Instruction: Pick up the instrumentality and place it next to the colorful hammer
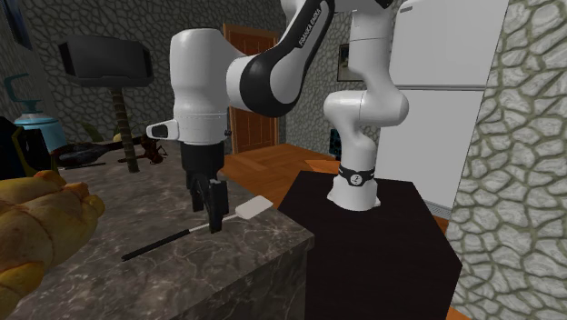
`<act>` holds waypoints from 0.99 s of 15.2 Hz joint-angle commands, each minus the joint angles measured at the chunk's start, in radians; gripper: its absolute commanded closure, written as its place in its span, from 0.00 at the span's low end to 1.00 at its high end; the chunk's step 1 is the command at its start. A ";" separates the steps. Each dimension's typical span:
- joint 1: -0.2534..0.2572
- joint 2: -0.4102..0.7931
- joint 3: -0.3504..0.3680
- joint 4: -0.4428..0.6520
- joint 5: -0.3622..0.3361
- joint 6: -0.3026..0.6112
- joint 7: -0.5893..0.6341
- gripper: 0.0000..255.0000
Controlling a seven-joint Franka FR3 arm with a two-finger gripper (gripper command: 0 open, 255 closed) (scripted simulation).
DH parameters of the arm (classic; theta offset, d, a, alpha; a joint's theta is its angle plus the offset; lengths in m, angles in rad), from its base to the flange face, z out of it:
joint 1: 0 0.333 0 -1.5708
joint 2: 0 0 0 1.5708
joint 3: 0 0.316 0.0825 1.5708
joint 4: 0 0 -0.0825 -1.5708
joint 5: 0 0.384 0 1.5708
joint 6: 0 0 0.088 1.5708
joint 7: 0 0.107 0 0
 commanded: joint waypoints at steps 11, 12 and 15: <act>0.000 0.002 0.000 -0.001 0.002 0.003 -0.001 1.00; 0.000 0.002 0.000 -0.001 0.002 0.003 -0.001 1.00; 0.000 0.002 0.000 -0.001 0.002 0.003 -0.001 1.00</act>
